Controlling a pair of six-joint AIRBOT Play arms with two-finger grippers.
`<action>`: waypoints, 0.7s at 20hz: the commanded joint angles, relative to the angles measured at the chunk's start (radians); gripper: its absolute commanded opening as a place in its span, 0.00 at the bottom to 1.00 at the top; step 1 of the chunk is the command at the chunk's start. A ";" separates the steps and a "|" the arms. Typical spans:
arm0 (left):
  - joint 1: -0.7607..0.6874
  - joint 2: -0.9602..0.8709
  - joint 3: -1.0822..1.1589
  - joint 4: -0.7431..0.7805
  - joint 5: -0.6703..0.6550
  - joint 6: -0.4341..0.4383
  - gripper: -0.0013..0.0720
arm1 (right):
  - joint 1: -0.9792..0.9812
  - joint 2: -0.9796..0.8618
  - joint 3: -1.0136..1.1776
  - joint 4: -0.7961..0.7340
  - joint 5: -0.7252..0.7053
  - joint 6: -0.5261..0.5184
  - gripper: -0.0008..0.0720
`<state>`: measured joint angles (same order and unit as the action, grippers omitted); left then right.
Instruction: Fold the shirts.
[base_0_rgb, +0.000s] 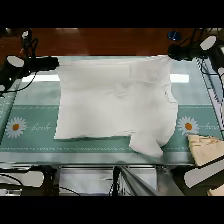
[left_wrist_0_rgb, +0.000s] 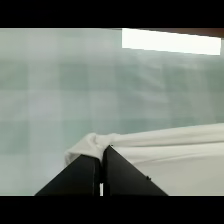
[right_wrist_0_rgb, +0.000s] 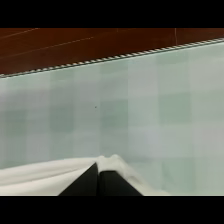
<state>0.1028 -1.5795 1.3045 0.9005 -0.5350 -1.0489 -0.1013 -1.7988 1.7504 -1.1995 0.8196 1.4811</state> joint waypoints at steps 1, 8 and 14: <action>-0.004 -0.034 0.000 0.004 0.070 0.009 0.06 | -0.001 -0.024 -0.002 -0.003 -0.042 -0.072 0.03; 0.033 0.001 0.033 0.100 -0.351 0.026 0.06 | -0.004 0.035 -0.001 -0.053 0.299 -0.058 0.03; 0.079 0.002 0.101 0.201 -0.649 -0.090 0.06 | -0.001 0.049 -0.002 -0.119 0.666 -0.056 0.03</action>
<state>0.1673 -1.5780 1.3876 1.0603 -1.0412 -1.1057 -0.1040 -1.7546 1.7493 -1.2873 1.3048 1.4220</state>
